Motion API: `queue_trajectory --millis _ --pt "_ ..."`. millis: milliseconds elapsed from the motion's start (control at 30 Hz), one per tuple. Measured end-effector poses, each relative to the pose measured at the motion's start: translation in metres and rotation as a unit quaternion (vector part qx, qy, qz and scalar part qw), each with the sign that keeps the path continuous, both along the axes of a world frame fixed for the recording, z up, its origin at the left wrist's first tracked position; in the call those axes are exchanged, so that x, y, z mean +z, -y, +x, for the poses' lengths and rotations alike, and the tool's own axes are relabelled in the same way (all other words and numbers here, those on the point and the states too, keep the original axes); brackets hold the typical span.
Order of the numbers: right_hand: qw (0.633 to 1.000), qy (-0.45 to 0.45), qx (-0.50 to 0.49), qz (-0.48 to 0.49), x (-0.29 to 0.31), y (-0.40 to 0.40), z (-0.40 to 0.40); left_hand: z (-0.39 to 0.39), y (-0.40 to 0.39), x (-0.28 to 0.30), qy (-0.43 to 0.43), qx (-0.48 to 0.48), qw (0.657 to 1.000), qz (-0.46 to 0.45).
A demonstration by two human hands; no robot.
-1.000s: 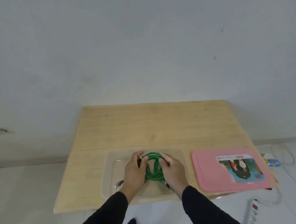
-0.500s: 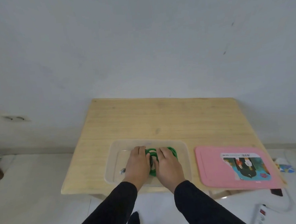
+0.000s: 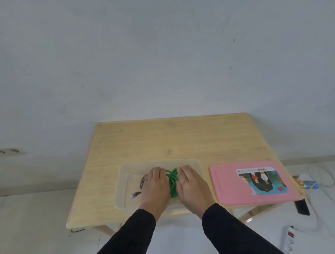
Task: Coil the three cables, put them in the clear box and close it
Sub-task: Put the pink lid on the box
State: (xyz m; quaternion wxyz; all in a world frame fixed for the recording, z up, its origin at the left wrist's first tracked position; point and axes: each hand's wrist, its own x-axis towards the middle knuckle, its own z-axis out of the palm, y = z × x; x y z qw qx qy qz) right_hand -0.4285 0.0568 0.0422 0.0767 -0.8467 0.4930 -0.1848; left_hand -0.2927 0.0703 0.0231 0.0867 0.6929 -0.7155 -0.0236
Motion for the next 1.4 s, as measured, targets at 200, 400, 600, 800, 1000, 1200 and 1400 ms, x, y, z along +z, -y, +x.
queue_trajectory --millis 200,400,600,800,1000,1200,1400 --pt "0.998 -0.003 -0.045 -0.038 0.018 0.004 -0.053 -0.049 0.021 0.016 0.038 -0.082 0.995 -0.043" --pt "0.99 -0.021 -0.135 -0.015 0.013 0.02 -0.145 -0.137 0.024 0.036 -0.163 -0.067 0.982 -0.066" --pt "0.985 -0.017 -0.171 0.019 -0.019 0.032 -0.236 -0.197 0.033 -0.011 -0.231 0.044 0.971 0.04" --pt "0.975 -0.043 -0.194 0.095 -0.059 0.041 -0.304 -0.221 0.03 -0.051 -0.204 0.142 0.967 0.049" --pt "0.967 -0.014 -0.227 0.118 -0.075 0.044 -0.333 -0.241 0.025 -0.066 -0.164 0.109 0.979 0.053" --pt "0.945 0.026 -0.262 0.195 -0.079 0.048 -0.351 -0.264 0.027 -0.069 -0.195 0.102 0.975 0.031" --pt "0.945 0.082 -0.272 0.163 -0.066 0.05 -0.346 -0.268 0.03 -0.056 -0.296 0.198 0.934 0.013"
